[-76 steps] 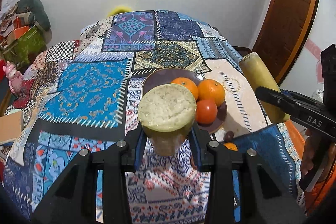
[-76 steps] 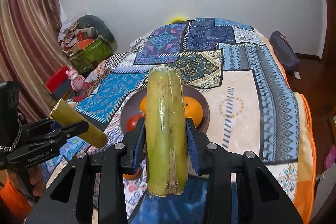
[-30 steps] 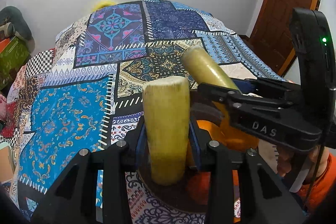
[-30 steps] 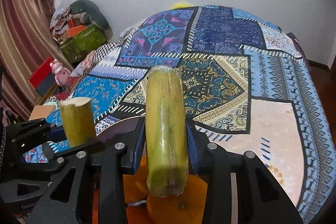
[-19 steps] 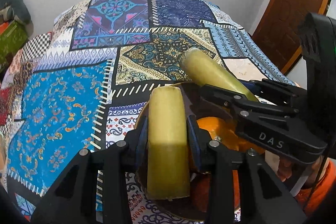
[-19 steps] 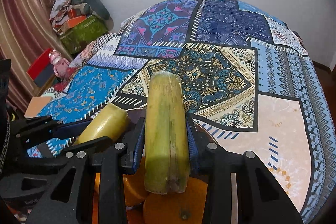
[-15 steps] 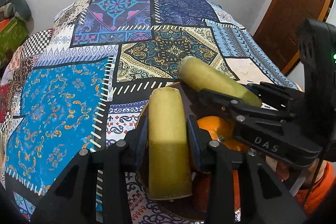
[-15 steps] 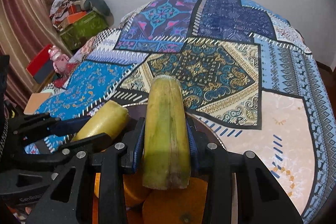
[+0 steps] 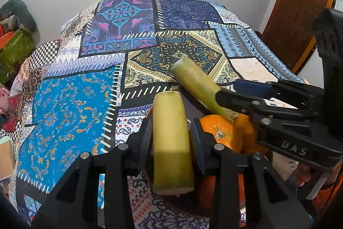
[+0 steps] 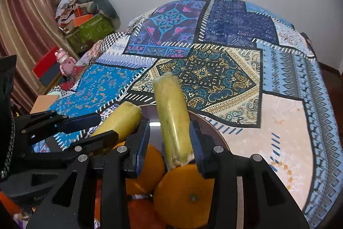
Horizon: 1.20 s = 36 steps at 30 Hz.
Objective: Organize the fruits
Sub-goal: 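Lower the gourd in the right tool onto the plate while the left tool lowers its gourd beside it, then grasp a mandarin with the right tool while the left tool grasps another mandarin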
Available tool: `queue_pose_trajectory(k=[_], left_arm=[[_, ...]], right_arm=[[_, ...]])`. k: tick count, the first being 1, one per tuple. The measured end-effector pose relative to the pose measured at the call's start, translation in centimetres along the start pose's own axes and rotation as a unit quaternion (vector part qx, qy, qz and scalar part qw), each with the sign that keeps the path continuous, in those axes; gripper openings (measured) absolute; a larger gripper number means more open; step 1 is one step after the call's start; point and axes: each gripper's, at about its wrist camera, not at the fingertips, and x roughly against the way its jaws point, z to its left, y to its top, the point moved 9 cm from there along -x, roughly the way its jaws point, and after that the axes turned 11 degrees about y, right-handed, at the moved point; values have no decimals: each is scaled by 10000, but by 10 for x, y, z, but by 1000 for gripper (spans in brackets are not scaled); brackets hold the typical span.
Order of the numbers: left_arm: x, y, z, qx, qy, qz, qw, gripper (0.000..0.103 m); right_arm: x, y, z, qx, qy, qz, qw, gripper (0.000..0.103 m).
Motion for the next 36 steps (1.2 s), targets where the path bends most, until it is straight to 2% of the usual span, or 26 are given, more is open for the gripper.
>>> queue_pose_trajectory(k=[4, 11, 13, 21, 26, 32, 36], left_arm=[[19, -4, 1, 36, -29, -73, 10000, 45], [63, -17, -1, -59, -31, -317, 9995, 47], [78, -22, -1, -36, -72, -389, 9992, 55], [120, -53, 2, 172, -129, -476, 9986, 67], [129, -82, 2, 243, -48, -419, 9988, 69], [128, -111, -10, 219, -203, -112, 9995, 70], [122, -124, -15, 270, -125, -4, 9996, 78]], right_arm=[[16, -6, 7, -13, -12, -63, 10000, 36], [53, -16, 21, -4, -111, -284, 9995, 36], [64, -21, 25, -25, -140, -347, 9993, 36], [101, -52, 42, -12, -300, -454, 9985, 36], [109, -75, 47, -21, -366, -408, 9985, 36], [109, -108, 49, -258, -283, -316, 9988, 36], [106, -120, 49, -338, -273, -273, 9987, 36]])
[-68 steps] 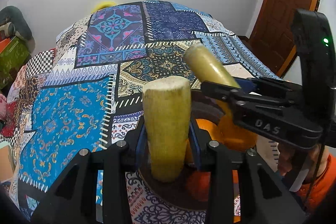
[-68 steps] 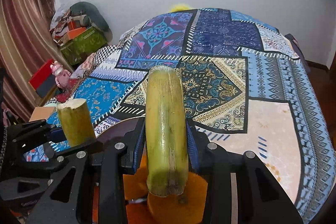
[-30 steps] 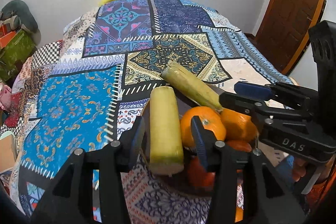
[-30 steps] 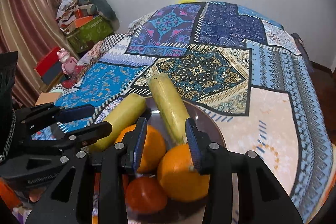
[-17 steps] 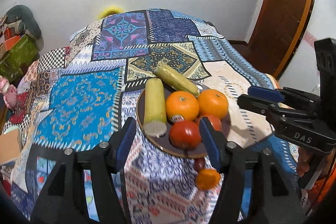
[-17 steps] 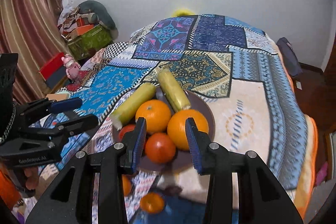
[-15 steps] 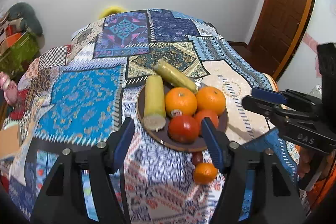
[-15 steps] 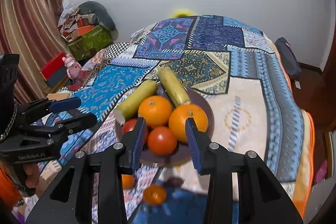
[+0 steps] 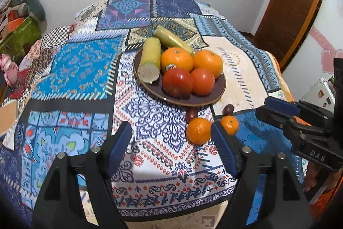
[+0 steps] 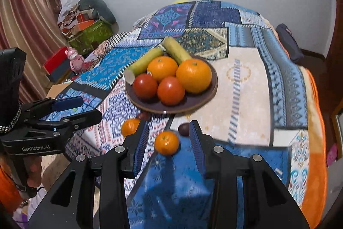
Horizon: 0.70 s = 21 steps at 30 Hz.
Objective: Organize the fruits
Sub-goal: 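Grasp a mandarin with the right tool while the left tool grasps another mandarin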
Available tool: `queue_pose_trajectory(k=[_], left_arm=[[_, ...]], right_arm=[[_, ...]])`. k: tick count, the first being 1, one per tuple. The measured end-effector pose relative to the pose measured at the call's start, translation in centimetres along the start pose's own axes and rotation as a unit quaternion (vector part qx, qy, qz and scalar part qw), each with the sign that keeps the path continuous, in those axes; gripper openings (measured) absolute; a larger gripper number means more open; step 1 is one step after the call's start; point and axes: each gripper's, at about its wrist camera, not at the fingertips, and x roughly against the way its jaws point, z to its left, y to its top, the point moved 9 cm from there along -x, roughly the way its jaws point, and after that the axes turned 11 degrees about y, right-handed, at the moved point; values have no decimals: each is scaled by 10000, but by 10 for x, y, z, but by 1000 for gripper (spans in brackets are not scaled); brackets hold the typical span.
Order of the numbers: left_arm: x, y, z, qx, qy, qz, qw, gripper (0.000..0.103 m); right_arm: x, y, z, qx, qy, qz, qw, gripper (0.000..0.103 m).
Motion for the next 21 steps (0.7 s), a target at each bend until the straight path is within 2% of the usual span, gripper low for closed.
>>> queue_pose_trajectory(k=[5, 12, 17, 21], left_arm=[[-12, -9, -9, 65, 28, 79, 9999, 84], [-26, -11, -21, -1, -152, 126, 9998, 84], [-30, -8, -31, -132, -316, 127, 9993, 78], [-36, -9, -41, -278, -483, 287, 9980, 66]], right_arm=[[-9, -10, -3, -97, 32, 107, 9999, 36], [-19, -25, -6, -99, 18, 258, 9996, 36], [-29, -35, -5, -78, 51, 401, 9992, 36], [-34, -36, -2, -82, 117, 455, 9989, 36]])
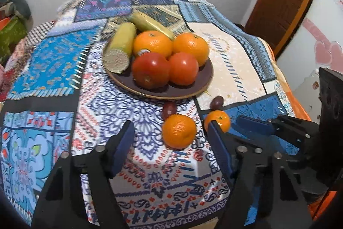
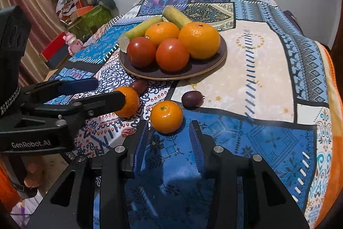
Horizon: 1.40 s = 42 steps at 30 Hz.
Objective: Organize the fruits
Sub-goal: 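Grasp a mandarin with the right tool while the left tool grasps another mandarin, then place both mandarins on the plate beside the oranges and release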
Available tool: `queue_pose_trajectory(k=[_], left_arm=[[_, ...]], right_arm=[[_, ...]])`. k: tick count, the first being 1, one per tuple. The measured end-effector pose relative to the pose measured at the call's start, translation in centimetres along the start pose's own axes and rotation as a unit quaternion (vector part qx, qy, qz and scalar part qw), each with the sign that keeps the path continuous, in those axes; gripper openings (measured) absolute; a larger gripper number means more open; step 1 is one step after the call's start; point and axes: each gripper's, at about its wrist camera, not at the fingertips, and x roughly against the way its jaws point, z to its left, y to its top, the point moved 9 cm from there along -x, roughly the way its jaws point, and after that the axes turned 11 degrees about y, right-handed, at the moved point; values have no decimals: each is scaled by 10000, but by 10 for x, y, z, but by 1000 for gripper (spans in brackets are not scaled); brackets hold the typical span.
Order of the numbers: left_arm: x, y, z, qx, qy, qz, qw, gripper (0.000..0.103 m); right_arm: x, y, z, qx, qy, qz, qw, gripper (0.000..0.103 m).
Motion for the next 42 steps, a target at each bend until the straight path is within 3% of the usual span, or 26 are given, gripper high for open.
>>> queue_pose_trajectory(k=[3, 7, 9, 28, 42], left_arm=[[-7, -3, -1, -11, 2, 103, 9999, 58], [-16, -8, -5, -13, -166, 302, 9994, 40], [-17, -7, -8, -27, -204, 290, 9994, 39], [12, 3, 4, 175, -259, -17, 9995, 38], [37, 53, 26, 374, 11, -521, 9979, 38]], right_arm=[[-4, 1, 1, 43, 19, 38, 10000, 36], [-10, 1, 2, 80, 31, 101, 9999, 35], [-12, 0, 1, 87, -13, 120, 9999, 35], [4, 15, 10, 200, -8, -159, 9997, 32], [26, 66, 13, 389, -85, -713, 9967, 32]])
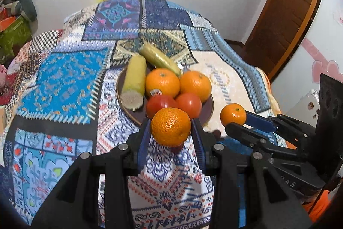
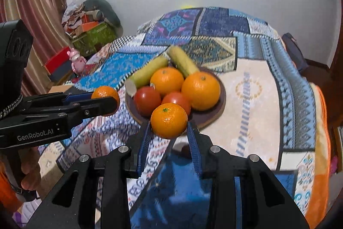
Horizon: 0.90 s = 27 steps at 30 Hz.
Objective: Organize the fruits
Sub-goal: 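Place both mandarins on the plate beside the oranges and release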
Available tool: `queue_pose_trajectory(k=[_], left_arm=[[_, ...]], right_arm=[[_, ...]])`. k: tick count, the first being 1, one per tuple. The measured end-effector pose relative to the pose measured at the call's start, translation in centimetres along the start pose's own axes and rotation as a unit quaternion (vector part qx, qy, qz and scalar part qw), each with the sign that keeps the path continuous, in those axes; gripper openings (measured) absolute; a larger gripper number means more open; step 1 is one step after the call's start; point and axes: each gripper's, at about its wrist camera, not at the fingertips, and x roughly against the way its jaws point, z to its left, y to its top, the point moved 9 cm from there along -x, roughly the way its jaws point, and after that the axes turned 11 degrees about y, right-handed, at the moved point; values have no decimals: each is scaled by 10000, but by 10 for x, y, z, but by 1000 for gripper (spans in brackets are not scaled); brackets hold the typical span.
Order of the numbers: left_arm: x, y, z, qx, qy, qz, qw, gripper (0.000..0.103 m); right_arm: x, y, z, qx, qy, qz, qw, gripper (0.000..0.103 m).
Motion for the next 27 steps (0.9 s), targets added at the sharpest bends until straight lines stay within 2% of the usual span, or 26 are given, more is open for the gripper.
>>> queue_pose_trajectory(k=[6, 12, 22, 27], left_arm=[[-3, 20, 1, -14, 43, -142, 9999, 38], [-16, 34, 4, -37, 150, -193, 9997, 38], [-44, 41, 13, -31, 277, -76, 9996, 38], [-58, 42, 16, 8, 269, 27, 9996, 38]], right_arm=[[-3, 21, -3, 4, -21, -207, 9998, 32], [-19, 34, -8, 4, -29, -217, 9998, 32], [-46, 36, -15, -125, 41, -76, 9999, 32], [-56, 34, -20, -44, -102, 15, 9999, 32]])
